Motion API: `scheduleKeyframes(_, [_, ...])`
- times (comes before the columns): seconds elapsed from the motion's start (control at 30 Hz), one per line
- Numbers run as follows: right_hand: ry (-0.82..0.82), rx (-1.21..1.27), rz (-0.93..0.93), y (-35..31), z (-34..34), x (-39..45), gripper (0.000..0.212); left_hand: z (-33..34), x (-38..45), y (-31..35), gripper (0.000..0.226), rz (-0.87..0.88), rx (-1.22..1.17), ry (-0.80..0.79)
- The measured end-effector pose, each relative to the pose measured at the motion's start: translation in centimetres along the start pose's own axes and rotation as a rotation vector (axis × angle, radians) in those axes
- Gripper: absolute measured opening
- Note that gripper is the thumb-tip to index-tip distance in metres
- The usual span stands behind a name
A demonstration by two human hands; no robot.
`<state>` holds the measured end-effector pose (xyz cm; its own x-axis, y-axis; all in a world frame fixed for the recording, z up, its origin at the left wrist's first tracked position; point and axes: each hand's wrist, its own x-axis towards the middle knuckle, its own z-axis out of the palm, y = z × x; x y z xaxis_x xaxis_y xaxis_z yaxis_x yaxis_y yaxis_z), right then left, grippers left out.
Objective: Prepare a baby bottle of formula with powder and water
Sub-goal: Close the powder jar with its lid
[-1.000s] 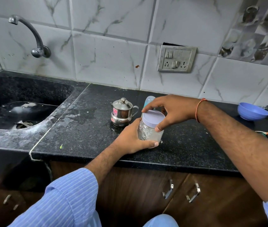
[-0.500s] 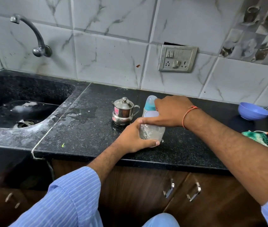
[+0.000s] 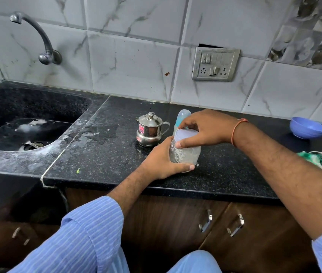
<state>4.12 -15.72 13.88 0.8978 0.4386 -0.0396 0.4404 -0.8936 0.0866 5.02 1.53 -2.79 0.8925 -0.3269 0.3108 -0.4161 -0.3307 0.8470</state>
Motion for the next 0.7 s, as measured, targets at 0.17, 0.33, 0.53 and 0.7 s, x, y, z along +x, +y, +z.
scheduleKeyframes(0.17, [0.095,-0.181,0.060,-1.1,1.3,0.5,0.073,0.2,0.1,-0.1,0.087,-0.005,-0.017,0.005])
scheduleKeyframes(0.33, [0.079,0.212,-0.159,-0.3,4.2,0.5,0.053,0.2,0.1,0.2,0.086,0.022,0.026,0.003])
scheduleKeyframes(0.53, [0.425,0.293,0.077,-2.2,6.8,0.5,0.046,0.4,0.0,0.6,0.089,0.018,0.049,0.056])
scheduleKeyframes(0.7, [0.501,0.204,0.238,-4.3,7.0,0.8,0.035,0.5,-0.6,1.0,0.084,0.021,0.018,0.076])
